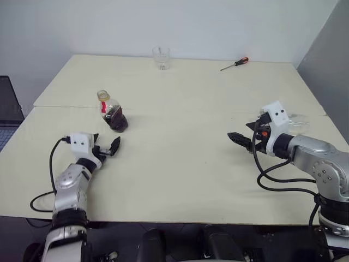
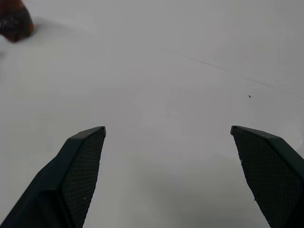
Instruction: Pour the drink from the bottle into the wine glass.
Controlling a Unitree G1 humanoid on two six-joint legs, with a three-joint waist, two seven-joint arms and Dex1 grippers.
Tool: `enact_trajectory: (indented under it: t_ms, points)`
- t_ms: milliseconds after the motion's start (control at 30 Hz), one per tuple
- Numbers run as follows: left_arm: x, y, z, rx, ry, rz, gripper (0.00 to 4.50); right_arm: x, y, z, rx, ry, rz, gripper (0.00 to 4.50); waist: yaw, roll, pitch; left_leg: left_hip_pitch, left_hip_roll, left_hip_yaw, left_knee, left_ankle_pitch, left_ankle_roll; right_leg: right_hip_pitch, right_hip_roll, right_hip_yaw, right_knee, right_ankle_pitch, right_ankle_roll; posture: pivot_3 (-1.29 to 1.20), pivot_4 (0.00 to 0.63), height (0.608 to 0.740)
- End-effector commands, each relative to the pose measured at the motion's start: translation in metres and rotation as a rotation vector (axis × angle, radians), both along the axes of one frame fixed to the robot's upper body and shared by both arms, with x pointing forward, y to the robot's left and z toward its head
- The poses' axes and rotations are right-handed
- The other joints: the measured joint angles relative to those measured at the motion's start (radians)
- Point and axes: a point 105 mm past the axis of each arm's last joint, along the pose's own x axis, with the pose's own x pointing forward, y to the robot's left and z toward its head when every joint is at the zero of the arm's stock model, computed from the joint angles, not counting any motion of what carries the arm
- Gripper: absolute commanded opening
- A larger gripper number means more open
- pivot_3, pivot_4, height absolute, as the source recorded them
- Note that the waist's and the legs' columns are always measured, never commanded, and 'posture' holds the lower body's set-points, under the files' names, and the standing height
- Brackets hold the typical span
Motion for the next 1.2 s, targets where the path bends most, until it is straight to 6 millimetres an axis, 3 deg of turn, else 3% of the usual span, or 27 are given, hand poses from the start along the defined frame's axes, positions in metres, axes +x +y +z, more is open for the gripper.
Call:
enact_trajectory:
  t_ms: [33, 167, 433, 567, 800, 1200]
  points:
    - [-0.021, -0.034, -0.011, -0.025, 0.035, -0.134, 4.46, 0.000, -0.019, -0.005, 0.132, 0.036, -0.124, 4.50, 0.000, 0.003, -0.003, 0.000, 0.000, 0.000, 0.000, 0.000, 0.000, 0.001, 0.000, 0.000, 0.000, 0.000, 0.000, 0.00, 0.150, 0.740]
    - [-0.019, -0.090, 0.005, 0.042, 0.024, -0.417, 4.46, 0.012, -0.048, -0.005, 0.302, 0.048, -0.327, 4.50, 0.016, 0.007, -0.006, 0.000, -0.003, 0.001, 0.000, 0.000, 0.000, 0.001, -0.001, 0.000, 0.000, -0.002, 0.004, 0.00, 0.150, 0.740]
    - [0.007, -0.154, 0.036, 0.200, -0.075, -0.686, 4.46, 0.024, -0.067, -0.004, 0.499, 0.088, -0.499, 4.50, 0.014, 0.007, -0.006, -0.003, -0.006, 0.000, 0.000, 0.000, 0.001, 0.000, 0.001, -0.002, -0.002, 0.000, 0.001, 0.00, 0.150, 0.740]
    - [0.006, -0.191, 0.064, 0.191, -0.089, -0.860, 4.46, 0.034, -0.085, -0.021, 0.618, 0.156, -0.665, 4.50, 0.002, 0.008, -0.007, -0.004, -0.005, -0.001, -0.002, 0.000, 0.001, -0.002, 0.002, 0.000, -0.002, 0.000, 0.002, 0.00, 0.150, 0.740]
    - [-0.009, -0.212, 0.074, 0.319, -0.040, -1.064, 4.46, 0.054, -0.083, -0.012, 0.827, 0.152, -0.680, 4.50, -0.010, 0.010, -0.007, -0.003, -0.005, -0.002, -0.002, 0.000, 0.001, -0.002, 0.004, -0.001, -0.002, -0.002, 0.005, 0.00, 0.150, 0.740]
    - [-0.001, -0.205, 0.081, 0.363, -0.046, -1.048, 4.46, 0.083, -0.097, -0.015, 1.040, 0.180, -0.762, 4.50, -0.013, 0.011, -0.006, -0.003, -0.005, -0.002, -0.002, 0.000, 0.001, -0.002, 0.003, 0.001, -0.002, -0.002, 0.005, 0.00, 0.150, 0.740]
